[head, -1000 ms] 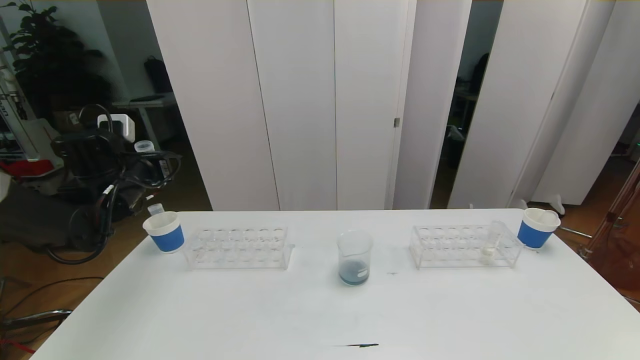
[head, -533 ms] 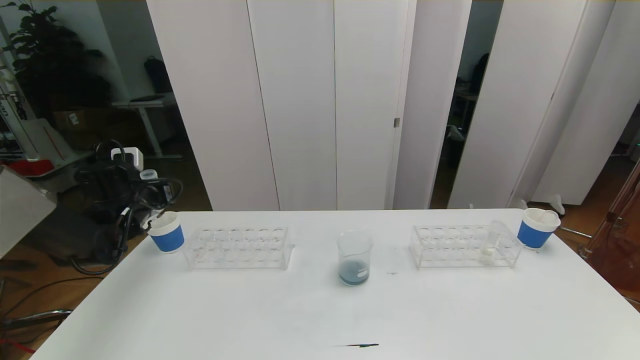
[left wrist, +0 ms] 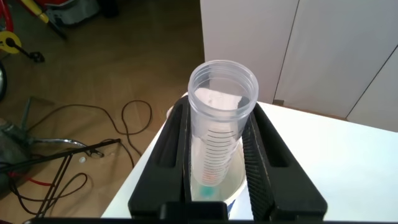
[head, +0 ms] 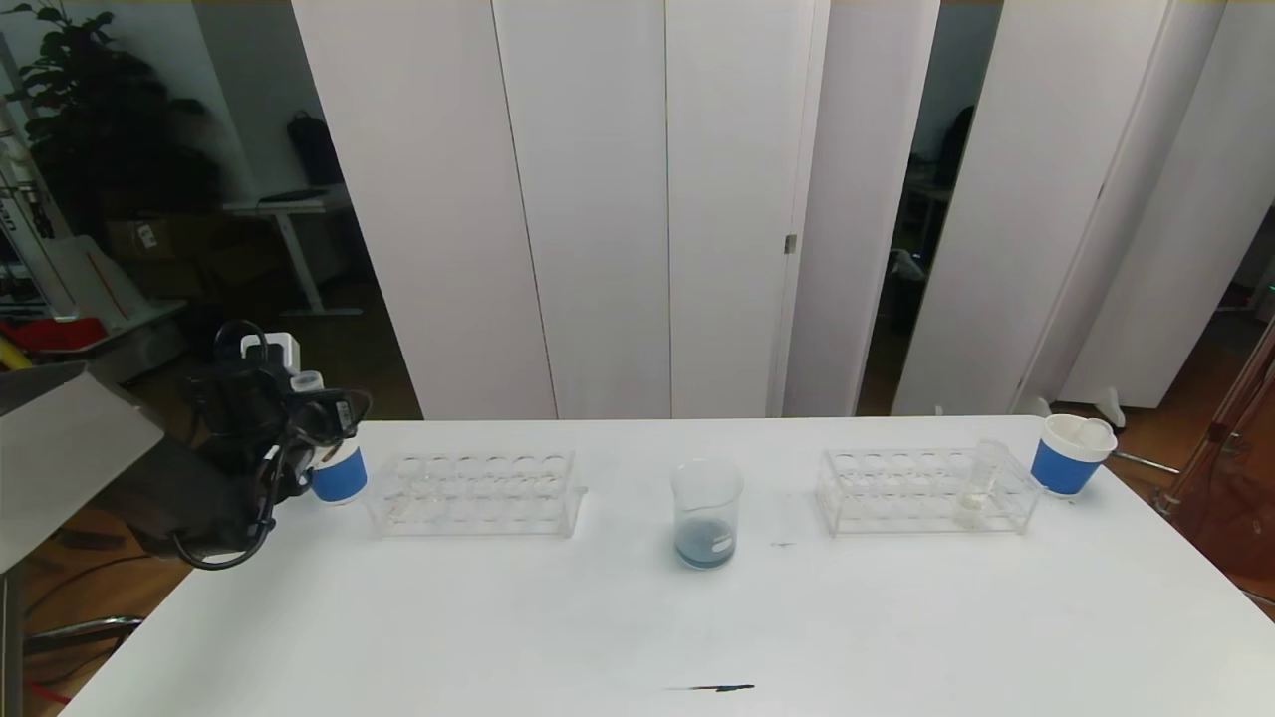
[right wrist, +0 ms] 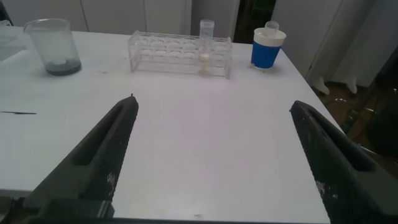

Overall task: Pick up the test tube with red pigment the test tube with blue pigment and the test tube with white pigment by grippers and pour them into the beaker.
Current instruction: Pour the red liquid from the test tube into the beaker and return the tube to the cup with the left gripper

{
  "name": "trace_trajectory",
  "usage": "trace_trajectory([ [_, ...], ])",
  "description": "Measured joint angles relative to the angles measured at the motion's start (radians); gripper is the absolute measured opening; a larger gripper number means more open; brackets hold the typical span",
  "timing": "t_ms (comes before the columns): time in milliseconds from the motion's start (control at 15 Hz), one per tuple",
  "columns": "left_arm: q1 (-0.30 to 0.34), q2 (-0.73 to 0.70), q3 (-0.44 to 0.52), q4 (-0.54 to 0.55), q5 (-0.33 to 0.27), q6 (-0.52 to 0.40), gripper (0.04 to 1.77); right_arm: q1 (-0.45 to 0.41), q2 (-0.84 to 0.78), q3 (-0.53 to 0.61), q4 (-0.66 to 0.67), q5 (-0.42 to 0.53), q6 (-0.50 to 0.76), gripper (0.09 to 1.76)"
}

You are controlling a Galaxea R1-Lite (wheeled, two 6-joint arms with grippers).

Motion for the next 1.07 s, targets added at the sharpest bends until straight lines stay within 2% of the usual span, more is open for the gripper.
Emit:
trace_trajectory([
  [933, 0.0, 0.029, 0.005, 0.008, 0.004, -0.001, 0.57, 0.0, 0.0, 0.0, 0.0, 0.0, 0.0, 1.75],
  [1000, -0.001, 0.03, 0.005, 0.008, 0.004, 0.0, 0.6, 0.0, 0.0, 0.0, 0.0, 0.0, 0.0, 1.75],
  [1067, -0.001, 0.03, 0.004, 0.007, 0.003, 0.001, 0.76, 0.0, 0.0, 0.0, 0.0, 0.0, 0.0, 1.75],
])
